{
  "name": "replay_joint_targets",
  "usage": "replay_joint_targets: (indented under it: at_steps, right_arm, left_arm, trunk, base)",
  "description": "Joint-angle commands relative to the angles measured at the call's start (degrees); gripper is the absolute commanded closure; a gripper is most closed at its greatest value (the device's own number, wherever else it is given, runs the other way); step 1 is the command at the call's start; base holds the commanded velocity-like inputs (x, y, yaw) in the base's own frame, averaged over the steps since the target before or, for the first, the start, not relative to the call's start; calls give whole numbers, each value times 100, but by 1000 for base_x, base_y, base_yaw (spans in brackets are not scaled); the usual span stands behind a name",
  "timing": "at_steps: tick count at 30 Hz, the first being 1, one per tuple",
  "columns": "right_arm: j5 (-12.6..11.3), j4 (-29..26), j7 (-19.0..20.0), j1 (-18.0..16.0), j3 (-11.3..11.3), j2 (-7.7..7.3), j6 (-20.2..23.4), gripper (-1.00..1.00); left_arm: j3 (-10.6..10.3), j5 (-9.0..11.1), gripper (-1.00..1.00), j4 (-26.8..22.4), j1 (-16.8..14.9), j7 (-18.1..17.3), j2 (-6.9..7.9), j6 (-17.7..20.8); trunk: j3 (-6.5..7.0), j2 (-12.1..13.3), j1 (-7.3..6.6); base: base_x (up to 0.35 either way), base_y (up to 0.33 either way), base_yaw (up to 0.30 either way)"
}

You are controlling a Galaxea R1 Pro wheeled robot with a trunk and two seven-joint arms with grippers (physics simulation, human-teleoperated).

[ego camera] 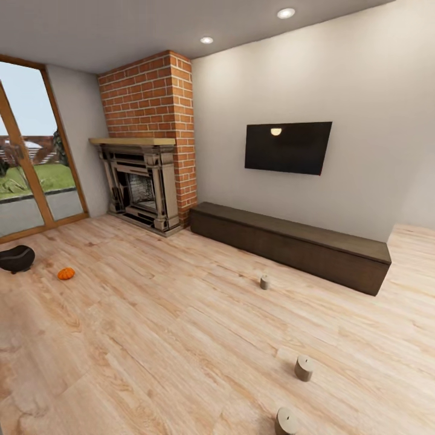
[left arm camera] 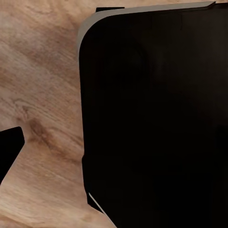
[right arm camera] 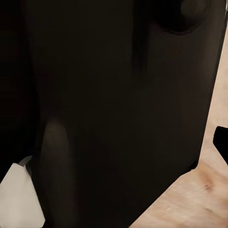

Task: Place each of the two pumpkins and all three candles from the living room inside a cabinet in the living room (use any cabinet), then make sure every cabinet is closed, and position the cauldron so it is next to a table in the living room.

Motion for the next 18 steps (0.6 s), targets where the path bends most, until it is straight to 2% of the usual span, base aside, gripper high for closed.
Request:
replay_joint_targets:
  at_steps: [1,9,18]
  right_arm:
    - [-2,2,-2,-3,-3,25,1,-100]
    - [-1,-11,-9,-3,2,84,-1,-100]
    - [-1,-11,-10,-3,3,96,-1,-100]
  left_arm:
    - [-2,-5,-100,6,-3,-3,2,-22]
    - [-4,-15,-100,6,-3,-3,-1,-152]
    - [4,-5,-100,6,-3,-3,-2,-186]
  trunk:
    - [-5,-2,1]
    - [-5,-2,1]
    - [-5,-2,1]
  base:
    - [189,-45,71]
    - [220,-132,222]
    - [39,-34,288]
